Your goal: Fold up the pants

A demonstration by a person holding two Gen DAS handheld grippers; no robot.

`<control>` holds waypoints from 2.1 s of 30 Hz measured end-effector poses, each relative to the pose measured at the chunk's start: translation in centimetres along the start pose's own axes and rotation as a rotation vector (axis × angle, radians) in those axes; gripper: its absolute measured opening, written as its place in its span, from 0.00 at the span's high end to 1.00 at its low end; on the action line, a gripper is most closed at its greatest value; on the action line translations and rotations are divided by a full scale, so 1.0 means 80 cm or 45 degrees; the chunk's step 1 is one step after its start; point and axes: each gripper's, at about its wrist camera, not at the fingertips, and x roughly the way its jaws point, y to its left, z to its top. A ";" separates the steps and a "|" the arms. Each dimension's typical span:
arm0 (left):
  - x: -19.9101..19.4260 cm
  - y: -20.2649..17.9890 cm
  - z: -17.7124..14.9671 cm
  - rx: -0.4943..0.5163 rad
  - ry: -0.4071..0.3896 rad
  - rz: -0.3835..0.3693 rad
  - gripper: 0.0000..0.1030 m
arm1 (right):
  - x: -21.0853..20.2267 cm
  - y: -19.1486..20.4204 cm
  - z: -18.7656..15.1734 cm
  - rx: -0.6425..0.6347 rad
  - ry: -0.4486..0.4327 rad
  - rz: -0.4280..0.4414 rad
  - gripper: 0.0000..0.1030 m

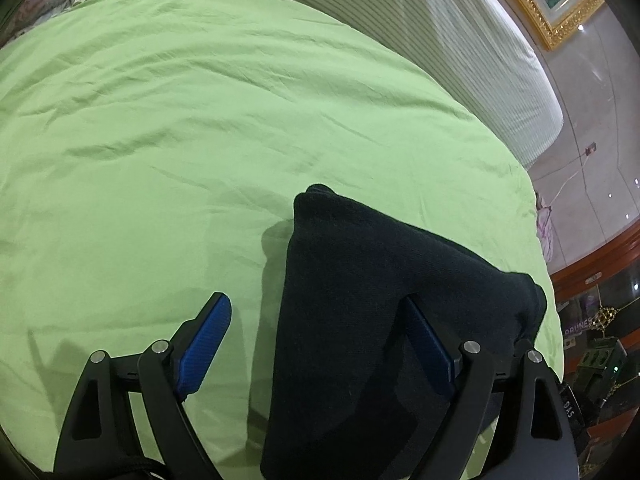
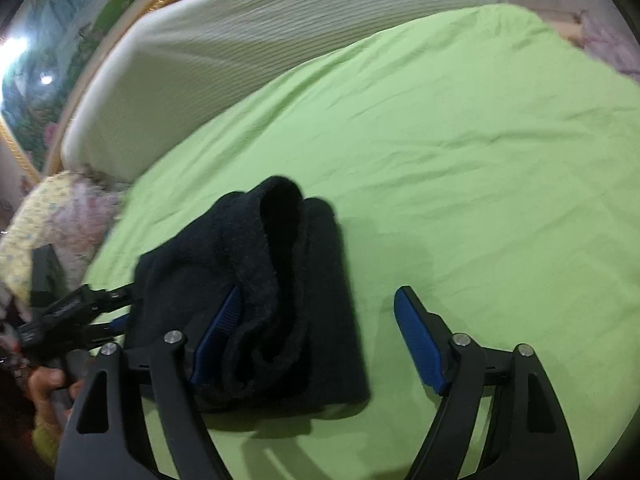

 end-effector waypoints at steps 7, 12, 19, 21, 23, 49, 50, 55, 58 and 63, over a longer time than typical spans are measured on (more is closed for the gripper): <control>0.000 0.017 -0.019 0.003 0.039 -0.029 0.15 | 0.010 -0.016 -0.002 0.047 0.046 0.144 0.41; 0.007 0.009 -0.022 0.075 0.011 0.015 0.17 | 0.010 -0.015 -0.003 0.051 0.052 0.158 0.42; 0.002 0.001 -0.025 0.084 0.036 -0.081 0.57 | 0.004 -0.008 -0.005 0.074 0.042 0.205 0.52; -0.004 0.001 -0.026 0.085 0.025 -0.096 0.61 | 0.000 0.001 -0.004 0.051 0.032 0.205 0.55; -0.014 0.003 -0.025 0.069 0.011 -0.125 0.66 | -0.005 0.008 -0.003 0.033 0.021 0.210 0.58; -0.161 0.148 0.058 -0.108 -0.359 -0.033 0.69 | 0.129 0.188 0.051 -0.175 0.105 0.487 0.60; -0.160 0.155 0.062 -0.117 -0.361 -0.024 0.69 | 0.135 0.192 0.052 -0.179 0.112 0.487 0.60; -0.141 0.176 0.071 -0.143 -0.351 0.012 0.70 | 0.163 0.206 0.055 -0.194 0.152 0.474 0.60; -0.131 0.185 0.073 -0.145 -0.338 0.031 0.70 | 0.173 0.208 0.054 -0.203 0.176 0.455 0.60; -0.116 0.198 0.073 -0.152 -0.317 0.055 0.67 | 0.185 0.197 0.052 -0.196 0.196 0.411 0.56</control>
